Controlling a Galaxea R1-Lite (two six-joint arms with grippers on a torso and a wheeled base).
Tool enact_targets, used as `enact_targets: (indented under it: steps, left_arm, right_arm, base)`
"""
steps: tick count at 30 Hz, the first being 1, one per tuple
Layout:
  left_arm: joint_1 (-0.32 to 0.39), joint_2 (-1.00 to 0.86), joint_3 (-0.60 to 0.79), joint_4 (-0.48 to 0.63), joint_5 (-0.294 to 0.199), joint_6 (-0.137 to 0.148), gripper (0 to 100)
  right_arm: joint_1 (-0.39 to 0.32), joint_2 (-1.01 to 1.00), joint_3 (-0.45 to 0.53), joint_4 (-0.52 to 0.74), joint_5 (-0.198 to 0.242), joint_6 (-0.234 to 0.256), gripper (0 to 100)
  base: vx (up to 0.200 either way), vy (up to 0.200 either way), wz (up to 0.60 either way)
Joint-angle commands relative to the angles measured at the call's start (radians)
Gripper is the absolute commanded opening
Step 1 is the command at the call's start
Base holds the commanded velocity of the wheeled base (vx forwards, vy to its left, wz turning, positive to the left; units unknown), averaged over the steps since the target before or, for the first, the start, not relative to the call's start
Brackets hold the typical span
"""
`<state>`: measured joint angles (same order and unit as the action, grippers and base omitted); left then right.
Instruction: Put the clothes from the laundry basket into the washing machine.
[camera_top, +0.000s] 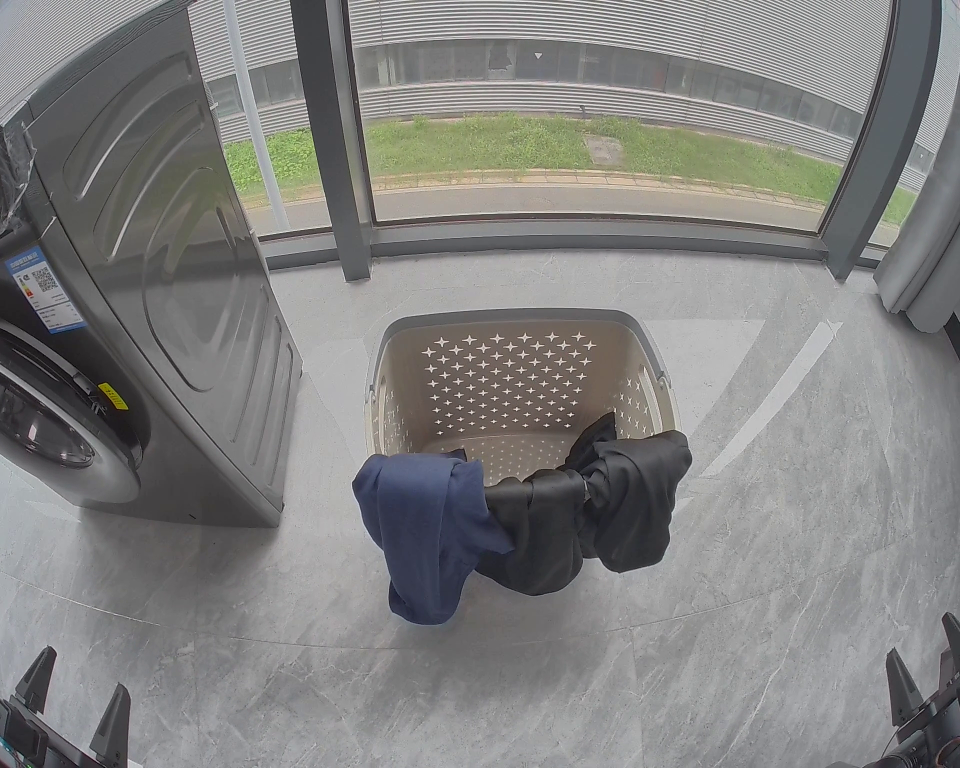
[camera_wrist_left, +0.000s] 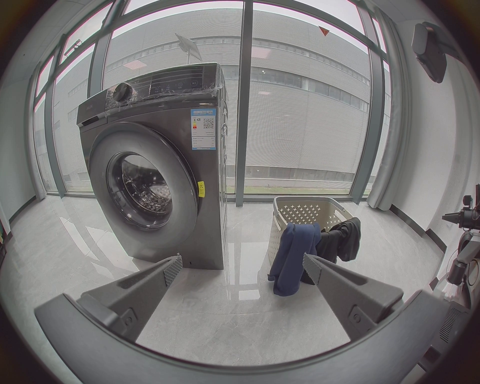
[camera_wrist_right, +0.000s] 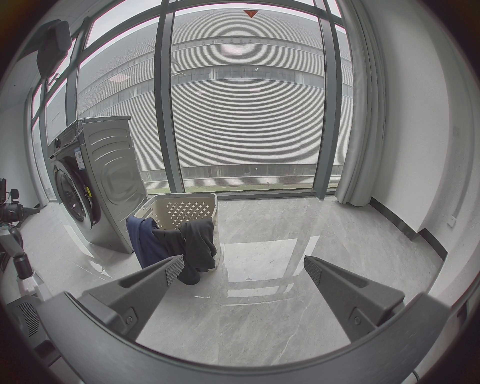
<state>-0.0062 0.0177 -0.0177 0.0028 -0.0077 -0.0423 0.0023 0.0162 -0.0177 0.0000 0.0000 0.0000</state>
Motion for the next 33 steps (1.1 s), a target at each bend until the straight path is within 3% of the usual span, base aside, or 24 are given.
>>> enact_targets:
  steps: [1, 16, 33]
  left_arm:
    - [0.000, -0.018, 0.016, 0.000, 0.000, -0.001, 100]
    - [0.000, -0.018, 0.016, 0.000, 0.003, -0.005, 100]
    - [0.000, -0.018, 0.016, 0.000, 0.005, -0.005, 100]
  right_arm:
    - [0.001, -0.016, 0.018, 0.000, 0.000, 0.000, 100]
    - [0.001, -0.016, 0.018, 0.000, 0.000, 0.000, 100]
    - [0.001, -0.016, 0.018, 0.000, 0.000, -0.002, 100]
  base:
    - [0.200, 0.000, 0.00]
    - [0.200, 0.000, 0.00]
    - [0.000, -0.047, 0.00]
